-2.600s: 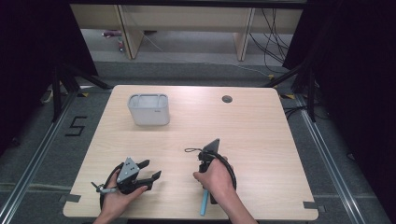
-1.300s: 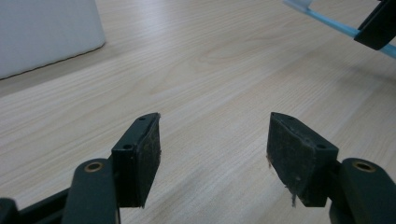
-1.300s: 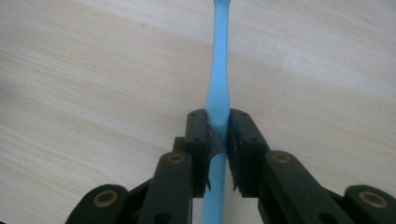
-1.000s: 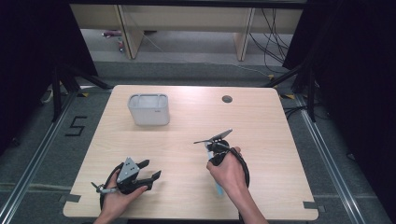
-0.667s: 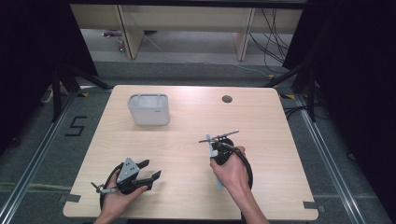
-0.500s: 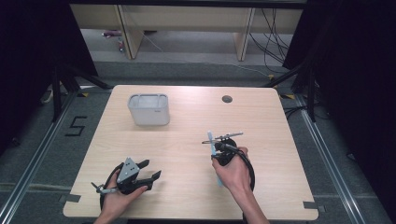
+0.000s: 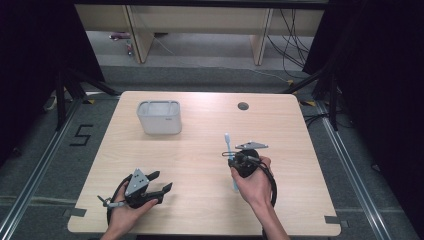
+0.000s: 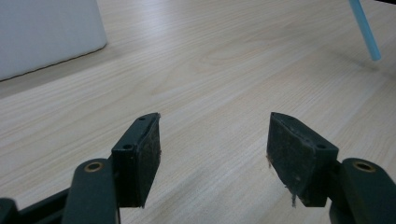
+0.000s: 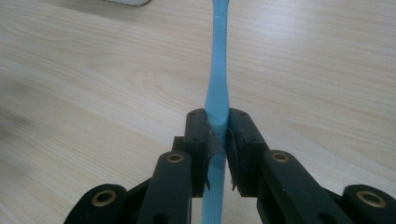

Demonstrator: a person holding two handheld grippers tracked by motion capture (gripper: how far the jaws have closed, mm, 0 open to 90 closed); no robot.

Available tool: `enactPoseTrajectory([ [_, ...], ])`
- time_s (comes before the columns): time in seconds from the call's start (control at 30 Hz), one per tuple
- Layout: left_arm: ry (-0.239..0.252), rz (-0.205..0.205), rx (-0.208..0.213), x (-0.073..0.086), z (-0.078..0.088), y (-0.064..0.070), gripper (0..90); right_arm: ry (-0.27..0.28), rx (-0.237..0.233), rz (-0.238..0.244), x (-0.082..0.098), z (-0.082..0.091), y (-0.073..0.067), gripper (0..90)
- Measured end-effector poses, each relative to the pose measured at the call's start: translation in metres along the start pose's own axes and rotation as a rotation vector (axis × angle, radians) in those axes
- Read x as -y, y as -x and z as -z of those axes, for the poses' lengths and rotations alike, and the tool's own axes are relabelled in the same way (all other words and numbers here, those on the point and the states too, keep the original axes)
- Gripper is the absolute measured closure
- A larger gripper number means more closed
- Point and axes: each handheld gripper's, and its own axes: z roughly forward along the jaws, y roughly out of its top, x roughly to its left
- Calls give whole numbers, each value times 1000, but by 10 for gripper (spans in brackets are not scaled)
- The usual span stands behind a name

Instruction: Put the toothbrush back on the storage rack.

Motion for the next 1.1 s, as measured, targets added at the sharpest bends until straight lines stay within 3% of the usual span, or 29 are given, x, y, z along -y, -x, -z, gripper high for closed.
enactPoseTrajectory([
  [0.1,0,0,-1,0,0,0,344,39,-6,11,2,1,1,791],
  [0.13,0,1,-2,0,0,0,344,80,-6,32,2,1,4,791],
  [0.4,2,1,-2,0,0,0,344,133,21,64,4,5,8,791],
  [0.43,5,2,0,0,0,0,344,147,-2,45,5,4,8,791],
  [0.57,5,3,1,0,0,0,344,196,0,72,6,5,9,791],
  [0.63,6,2,1,0,0,0,344,226,-15,53,7,6,9,791],
  [0.73,6,4,1,0,0,0,344,260,-9,82,8,6,11,791],
  [0.77,6,3,0,0,0,0,343,271,-19,55,9,7,10,791],
  [0.97,9,2,1,0,0,0,345,340,-23,106,11,7,12,791],
  [1.07,19,5,11,1,0,-1,346,372,-37,96,12,6,10,791],
  [1.1,15,6,4,0,1,-1,349,392,-22,119,12,7,10,791],
])
